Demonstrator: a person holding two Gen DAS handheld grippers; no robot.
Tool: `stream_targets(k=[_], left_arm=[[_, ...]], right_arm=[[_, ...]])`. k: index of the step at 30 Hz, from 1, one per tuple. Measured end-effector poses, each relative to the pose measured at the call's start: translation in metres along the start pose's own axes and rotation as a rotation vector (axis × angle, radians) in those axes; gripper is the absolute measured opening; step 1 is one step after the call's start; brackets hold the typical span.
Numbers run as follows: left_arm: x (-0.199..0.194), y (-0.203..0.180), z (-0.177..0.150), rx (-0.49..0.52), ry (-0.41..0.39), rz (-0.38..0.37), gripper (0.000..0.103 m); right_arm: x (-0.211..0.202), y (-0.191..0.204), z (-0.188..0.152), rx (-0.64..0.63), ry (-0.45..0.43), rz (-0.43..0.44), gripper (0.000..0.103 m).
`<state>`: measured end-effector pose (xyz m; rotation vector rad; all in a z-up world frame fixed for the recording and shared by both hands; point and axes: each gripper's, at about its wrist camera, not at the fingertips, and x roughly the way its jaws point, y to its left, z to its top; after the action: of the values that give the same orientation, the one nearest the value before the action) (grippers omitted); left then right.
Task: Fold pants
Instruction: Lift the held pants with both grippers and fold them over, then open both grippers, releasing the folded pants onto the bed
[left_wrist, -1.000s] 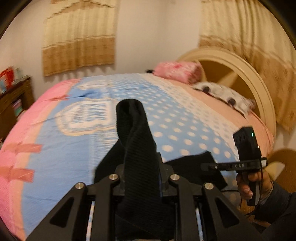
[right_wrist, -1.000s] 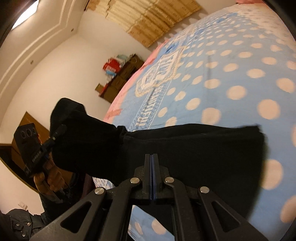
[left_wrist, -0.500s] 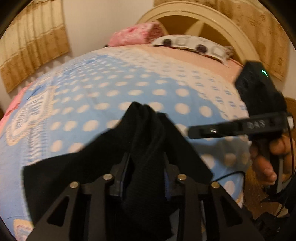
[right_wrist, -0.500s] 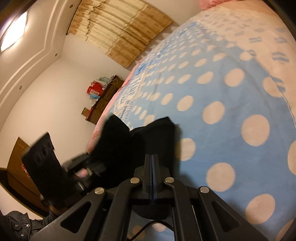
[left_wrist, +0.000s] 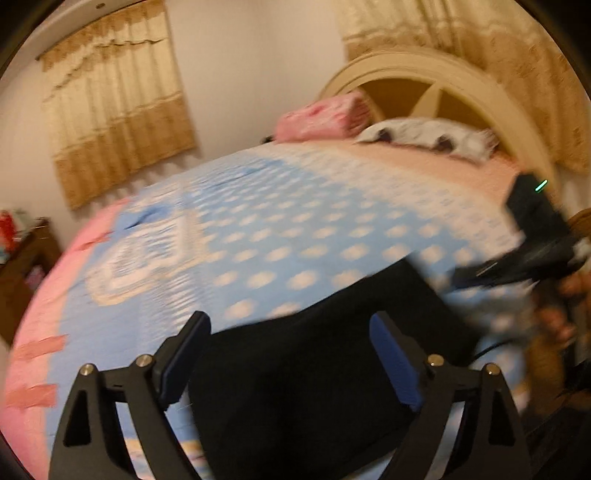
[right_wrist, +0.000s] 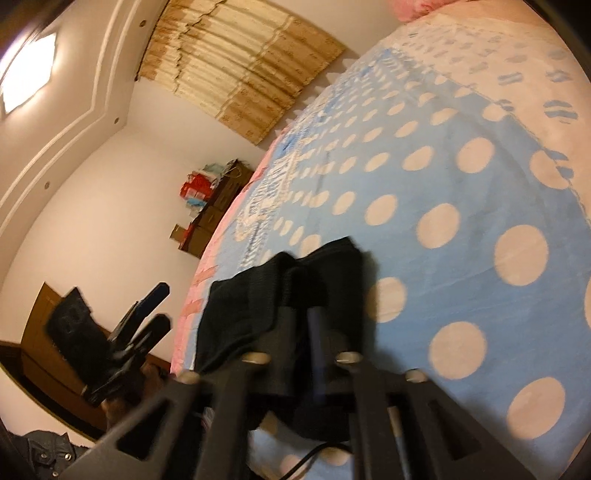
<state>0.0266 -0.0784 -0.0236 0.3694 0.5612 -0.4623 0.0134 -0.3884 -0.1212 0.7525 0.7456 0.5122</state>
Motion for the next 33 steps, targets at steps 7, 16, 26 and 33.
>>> stream_targets(k=[7, 16, 26, 33], left_arm=[[0.021, 0.036, -0.047, -0.104, 0.102, 0.078, 0.09], [0.037, 0.024, -0.065, -0.103, 0.141, 0.018, 0.091], [0.039, 0.024, -0.07, -0.158, 0.153, -0.014, 0.095], [0.044, 0.029, -0.077, -0.235, 0.177, -0.027, 0.1]], right_arm=[[0.015, 0.035, -0.01, -0.061, 0.046, 0.032, 0.084], [0.045, 0.037, -0.009, -0.028, 0.094, -0.149, 0.063], [0.029, 0.084, 0.016, -0.242, 0.027, -0.081, 0.015], [0.044, 0.035, 0.013, -0.113, 0.097, -0.192, 0.019]])
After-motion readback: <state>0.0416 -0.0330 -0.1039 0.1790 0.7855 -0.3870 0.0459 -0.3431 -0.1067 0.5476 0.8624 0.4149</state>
